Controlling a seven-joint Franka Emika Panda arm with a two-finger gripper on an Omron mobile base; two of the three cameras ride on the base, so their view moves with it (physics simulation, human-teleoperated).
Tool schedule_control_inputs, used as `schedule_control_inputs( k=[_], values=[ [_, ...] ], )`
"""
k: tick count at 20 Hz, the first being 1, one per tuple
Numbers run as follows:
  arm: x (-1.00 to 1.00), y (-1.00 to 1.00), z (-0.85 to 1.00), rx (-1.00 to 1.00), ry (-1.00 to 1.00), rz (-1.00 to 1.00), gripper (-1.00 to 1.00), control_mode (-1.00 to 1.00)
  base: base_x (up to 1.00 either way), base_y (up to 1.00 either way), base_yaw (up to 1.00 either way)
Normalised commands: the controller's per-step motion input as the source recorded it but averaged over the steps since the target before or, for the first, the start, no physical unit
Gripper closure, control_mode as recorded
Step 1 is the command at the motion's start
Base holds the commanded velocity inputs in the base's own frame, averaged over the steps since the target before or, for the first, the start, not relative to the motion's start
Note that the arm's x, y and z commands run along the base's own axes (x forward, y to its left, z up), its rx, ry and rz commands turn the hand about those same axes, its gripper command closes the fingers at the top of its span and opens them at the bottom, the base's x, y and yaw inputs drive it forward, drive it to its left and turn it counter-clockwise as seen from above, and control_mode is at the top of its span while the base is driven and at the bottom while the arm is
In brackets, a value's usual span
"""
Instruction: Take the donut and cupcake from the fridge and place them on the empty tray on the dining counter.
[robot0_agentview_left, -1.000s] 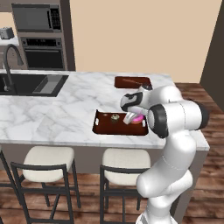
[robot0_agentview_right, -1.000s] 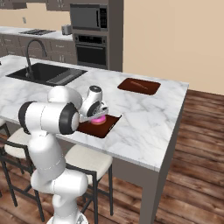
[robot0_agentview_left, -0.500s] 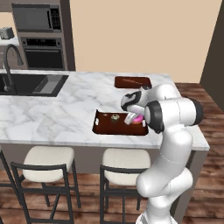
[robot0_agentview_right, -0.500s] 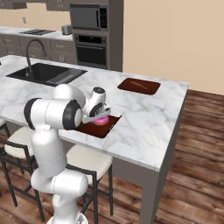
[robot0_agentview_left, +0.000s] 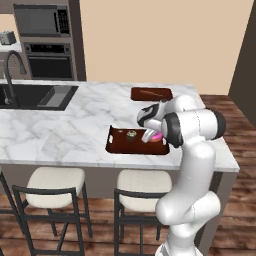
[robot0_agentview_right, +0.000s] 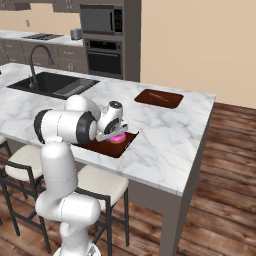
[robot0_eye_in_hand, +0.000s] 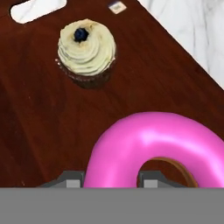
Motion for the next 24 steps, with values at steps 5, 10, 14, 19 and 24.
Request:
schedule_control_inputs(
  k=[5, 10, 14, 19, 24],
  values=[
    [0.23, 0.00, -0.23, 0.00, 0.00, 0.00, 1.00, -1.00, 0.00, 0.00, 0.00],
    [0.17, 0.00, -0.19, 0.00, 0.00, 0.00, 1.00, -1.00, 0.00, 0.00, 0.00],
    [0.15, 0.00, -0.08, 0.00, 0.00, 0.00, -1.00, -1.00, 0.00, 0.00, 0.00],
    [0.15, 0.00, -0.02, 0.00, 0.00, 0.00, -1.00, -1.00, 0.00, 0.00, 0.00],
    [0.00, 0.00, 0.00, 0.00, 0.00, 0.00, -1.00, -1.00, 0.00, 0.00, 0.00]
  ],
)
